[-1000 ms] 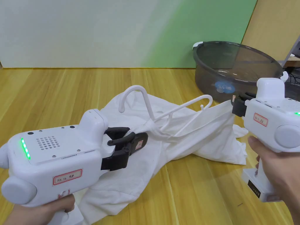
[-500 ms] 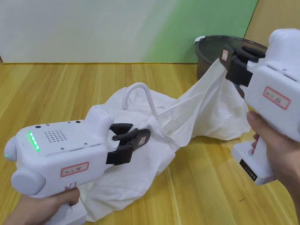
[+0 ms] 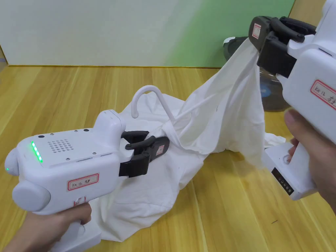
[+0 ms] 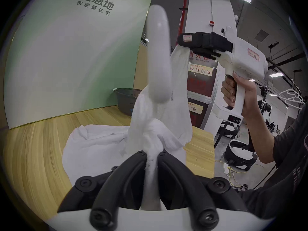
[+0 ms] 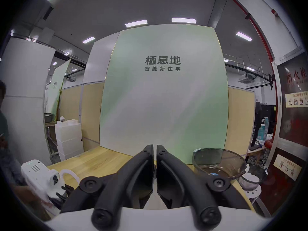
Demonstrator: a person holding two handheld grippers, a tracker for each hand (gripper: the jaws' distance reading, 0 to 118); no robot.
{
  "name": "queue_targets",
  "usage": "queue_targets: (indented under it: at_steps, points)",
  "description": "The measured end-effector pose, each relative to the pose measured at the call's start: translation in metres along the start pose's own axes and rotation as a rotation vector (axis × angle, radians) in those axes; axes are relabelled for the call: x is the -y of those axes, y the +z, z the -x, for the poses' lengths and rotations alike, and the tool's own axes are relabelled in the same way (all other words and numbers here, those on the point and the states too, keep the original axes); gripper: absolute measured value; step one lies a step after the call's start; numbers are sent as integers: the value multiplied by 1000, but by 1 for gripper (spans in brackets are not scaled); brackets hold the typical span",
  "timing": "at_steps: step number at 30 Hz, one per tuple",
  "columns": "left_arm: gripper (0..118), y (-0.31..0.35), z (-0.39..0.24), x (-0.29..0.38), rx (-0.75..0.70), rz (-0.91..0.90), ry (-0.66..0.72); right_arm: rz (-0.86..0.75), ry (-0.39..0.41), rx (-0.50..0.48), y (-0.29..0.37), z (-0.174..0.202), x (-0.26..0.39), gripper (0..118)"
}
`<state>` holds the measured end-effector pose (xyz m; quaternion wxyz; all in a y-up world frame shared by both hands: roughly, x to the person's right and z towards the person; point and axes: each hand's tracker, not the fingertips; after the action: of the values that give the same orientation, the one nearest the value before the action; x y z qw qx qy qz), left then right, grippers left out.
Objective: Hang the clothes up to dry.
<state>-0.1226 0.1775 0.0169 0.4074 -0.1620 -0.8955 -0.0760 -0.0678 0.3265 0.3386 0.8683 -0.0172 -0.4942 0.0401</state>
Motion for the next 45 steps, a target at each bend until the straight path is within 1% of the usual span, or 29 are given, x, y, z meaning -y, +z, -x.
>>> queue_targets:
  at_steps: [4,6,9,12,14,16,18,23,27,31,32,34,36,37,40,41,43,44,45]
  points:
    - [6,2,4,0,-39,-55,36,37,-19,-70,13,9,19,3]
    - [6,1,12,1,-28,-66,71,90,-4,-88,20,22,36,3]
    - [6,0,14,2,-29,-93,75,148,-15,-173,28,42,65,3]
    - [6,-2,13,0,-19,-100,82,228,36,-222,28,63,94,3]
    - [6,-4,9,-2,-23,-98,73,264,23,-243,25,69,108,3]
    - [6,-4,7,-4,-45,-96,57,283,18,-253,24,72,121,3]
    - [6,-3,10,-3,-34,-103,79,313,-1,-256,24,73,133,3]
    - [6,-5,12,-4,-53,-116,76,356,-16,-342,26,80,145,3]
    - [6,-6,10,-8,-44,-128,82,394,11,-388,28,87,153,3]
    - [6,-8,10,-10,-54,-121,74,423,19,-438,31,90,159,3]
    - [6,-8,10,-11,-46,-123,73,445,21,-468,31,92,160,3]
    - [6,-8,10,-12,-34,-130,83,461,38,-481,31,96,164,3]
    - [6,-9,8,-13,-38,-131,75,488,56,-520,32,99,169,3]
    - [6,-9,7,-14,-43,-129,67,506,52,-537,32,100,171,3]
    - [6,-9,5,-14,-30,-126,63,534,56,-548,29,102,175,3]
    - [6,-9,4,-15,-22,-126,67,541,53,-550,28,102,176,3]
    - [6,-10,2,-17,-29,-123,52,605,16,-593,24,100,180,3]
    - [6,-10,1,-18,-37,-125,46,622,9,-600,21,101,182,3]
    - [6,-10,3,-19,-18,-126,60,603,14,-587,23,102,183,3]
